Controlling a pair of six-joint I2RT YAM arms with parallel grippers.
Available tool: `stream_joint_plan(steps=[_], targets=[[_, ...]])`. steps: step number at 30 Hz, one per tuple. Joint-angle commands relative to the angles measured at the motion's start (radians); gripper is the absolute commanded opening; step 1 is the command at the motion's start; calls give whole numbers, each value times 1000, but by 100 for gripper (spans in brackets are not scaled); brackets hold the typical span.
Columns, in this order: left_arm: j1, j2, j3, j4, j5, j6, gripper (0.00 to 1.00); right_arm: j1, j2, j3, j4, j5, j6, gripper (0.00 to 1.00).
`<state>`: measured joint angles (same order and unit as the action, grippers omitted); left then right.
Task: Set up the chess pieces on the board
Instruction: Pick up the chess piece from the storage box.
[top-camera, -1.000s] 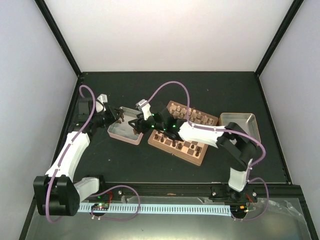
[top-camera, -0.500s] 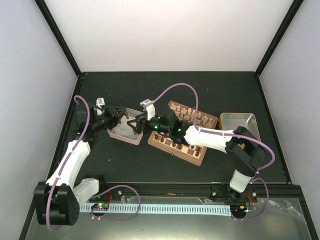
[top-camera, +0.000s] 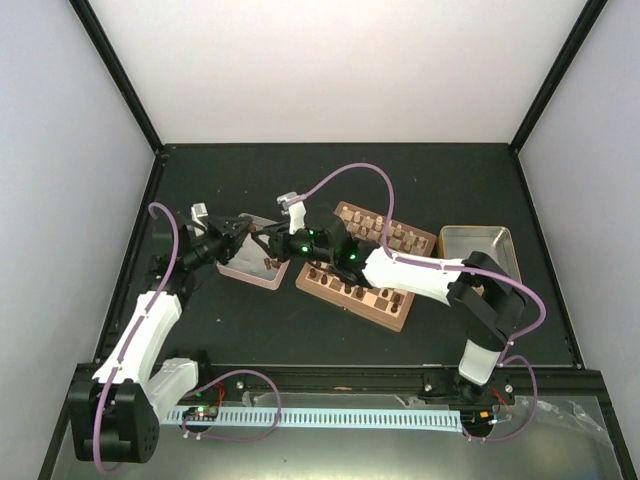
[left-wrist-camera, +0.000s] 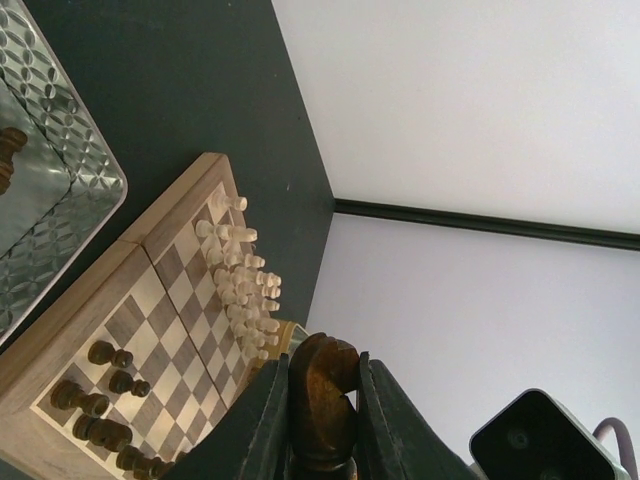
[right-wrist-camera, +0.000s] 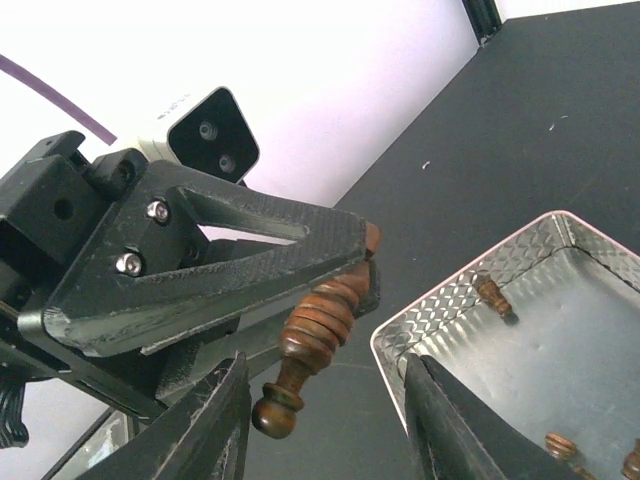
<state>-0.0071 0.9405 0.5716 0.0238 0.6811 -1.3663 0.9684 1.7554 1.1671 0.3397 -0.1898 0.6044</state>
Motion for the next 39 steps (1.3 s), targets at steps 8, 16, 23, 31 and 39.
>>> stream_joint_plan(steps=[8,16,23,31,39], targets=[[-5,-20,-22,62,10,-85,9,27,40,67,-59,70,29,34],[-7,-25,-14,59,14,-49,16,27,14,60,-61,92,49,3],[-4,-12,8,13,65,91,36,24,-30,62,-58,49,2,1],[7,27,19,29,83,219,34,15,-61,39,-102,-41,-106,1],[7,65,81,-27,317,364,55,-14,-103,12,-160,-134,-215,1]])
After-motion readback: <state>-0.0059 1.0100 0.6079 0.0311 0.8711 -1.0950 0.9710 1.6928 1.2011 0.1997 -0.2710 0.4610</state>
